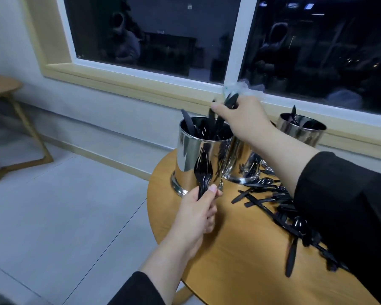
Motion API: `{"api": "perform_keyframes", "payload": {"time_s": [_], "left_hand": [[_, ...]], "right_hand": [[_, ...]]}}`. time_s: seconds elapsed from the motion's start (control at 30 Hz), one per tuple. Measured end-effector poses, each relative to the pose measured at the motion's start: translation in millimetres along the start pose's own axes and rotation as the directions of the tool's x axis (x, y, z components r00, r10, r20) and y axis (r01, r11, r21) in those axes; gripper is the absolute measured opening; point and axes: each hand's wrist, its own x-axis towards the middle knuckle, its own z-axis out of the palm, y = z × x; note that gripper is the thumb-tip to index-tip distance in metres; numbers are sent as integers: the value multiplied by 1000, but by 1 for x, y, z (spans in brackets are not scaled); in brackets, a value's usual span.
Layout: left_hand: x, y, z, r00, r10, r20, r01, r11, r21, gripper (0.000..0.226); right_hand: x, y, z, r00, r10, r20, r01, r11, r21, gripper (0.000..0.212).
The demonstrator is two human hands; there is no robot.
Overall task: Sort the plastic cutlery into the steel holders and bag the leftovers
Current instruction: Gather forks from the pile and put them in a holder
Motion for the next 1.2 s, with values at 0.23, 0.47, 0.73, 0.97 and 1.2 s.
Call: {"api": "perform_keyframes", "payload": {"time_s": [0.23, 0.47, 0.73, 0.97, 1.2], "left_hand": [[0, 3, 0, 999, -17, 38, 17, 1000, 12, 31], [-7, 7, 13, 962, -164, 219, 130, 978, 164, 37], [-4, 17, 54, 949, -61, 308, -2, 979, 203, 29], [18, 21, 88, 968, 132, 216, -174, 966, 190, 35], [50, 18, 109, 975, 190, 115, -195, 980, 30, 36]], "right_hand": [[-56, 26, -22, 994, -83, -72, 86, 996, 31, 29], [-117, 45, -41, 905, -50, 423, 89, 993, -72, 29], [-120, 63, -77, 954, -8, 301, 52, 989, -138, 26], [-101, 87, -101, 973, 147, 180, -157, 987, 41, 10], [-64, 80, -121, 998, 58, 12, -57, 997, -52, 11]]}}
